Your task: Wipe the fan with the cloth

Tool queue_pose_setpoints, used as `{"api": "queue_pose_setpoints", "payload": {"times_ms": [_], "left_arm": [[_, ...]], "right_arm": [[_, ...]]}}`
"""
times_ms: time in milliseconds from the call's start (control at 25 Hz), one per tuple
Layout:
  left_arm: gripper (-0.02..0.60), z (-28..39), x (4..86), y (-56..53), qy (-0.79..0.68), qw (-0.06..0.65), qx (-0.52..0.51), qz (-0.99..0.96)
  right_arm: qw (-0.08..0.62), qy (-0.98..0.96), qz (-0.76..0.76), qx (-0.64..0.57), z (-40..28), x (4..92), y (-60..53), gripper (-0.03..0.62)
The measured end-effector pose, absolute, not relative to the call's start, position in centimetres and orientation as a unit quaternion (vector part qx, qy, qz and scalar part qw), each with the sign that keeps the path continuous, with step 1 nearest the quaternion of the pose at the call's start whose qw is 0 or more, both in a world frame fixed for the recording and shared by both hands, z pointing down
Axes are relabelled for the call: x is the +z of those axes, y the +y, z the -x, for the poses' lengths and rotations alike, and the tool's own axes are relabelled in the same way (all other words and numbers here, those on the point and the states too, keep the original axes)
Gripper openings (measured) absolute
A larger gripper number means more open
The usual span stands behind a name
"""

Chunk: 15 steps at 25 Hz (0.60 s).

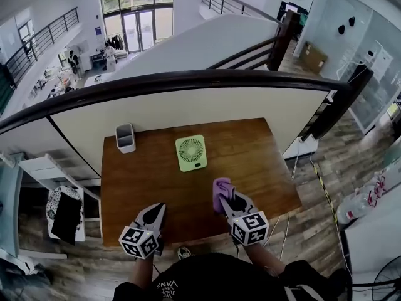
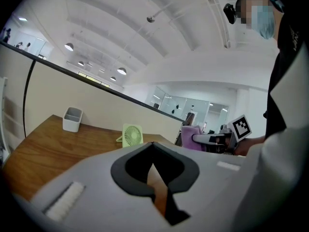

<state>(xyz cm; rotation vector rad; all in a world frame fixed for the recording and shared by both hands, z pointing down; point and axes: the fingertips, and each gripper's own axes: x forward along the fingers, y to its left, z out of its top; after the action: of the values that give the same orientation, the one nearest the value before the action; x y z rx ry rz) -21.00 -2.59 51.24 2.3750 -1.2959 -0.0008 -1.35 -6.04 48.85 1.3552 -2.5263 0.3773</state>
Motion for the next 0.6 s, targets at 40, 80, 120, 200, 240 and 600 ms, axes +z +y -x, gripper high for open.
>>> {"api": "queue_pose_setpoints", "payload": {"times_ms": [40,80,120,200,240,600], "left_arm": [[0.011,20.9,51.0,-2.2,-0.473,0.215,-0.002,-0.855],[0.011,20.7,50.7,-1.8,-0.478,0.213,-0.004,-0.852],[0.011,20.5,50.5,-1.3,-0.482,0.211,-0.005,-0.85],[0.011,19.8,50.1,-0.3,-0.491,0.21,-0.008,-0.845],[0.011,19.4,50.0,0.3,-0.496,0.21,-0.01,-0.843],[0.011,14.9,49.6,5.0,-0.524,0.21,-0.019,-0.825]], "right_arm": [[0.124,-0.87,-0.459,0.128,1.3,48.7,-5.7,0.092],[0.124,-0.874,-0.453,0.127,1.2,48.5,-5.4,0.093],[0.123,-0.877,-0.447,0.126,1.1,48.3,-5.0,0.092],[0.123,-0.884,-0.434,0.124,0.9,47.9,-4.0,0.092],[0.124,-0.887,-0.428,0.124,0.6,47.8,-3.5,0.092],[0.125,-0.91,-0.377,0.116,-1.5,47.2,0.5,0.092]]}}
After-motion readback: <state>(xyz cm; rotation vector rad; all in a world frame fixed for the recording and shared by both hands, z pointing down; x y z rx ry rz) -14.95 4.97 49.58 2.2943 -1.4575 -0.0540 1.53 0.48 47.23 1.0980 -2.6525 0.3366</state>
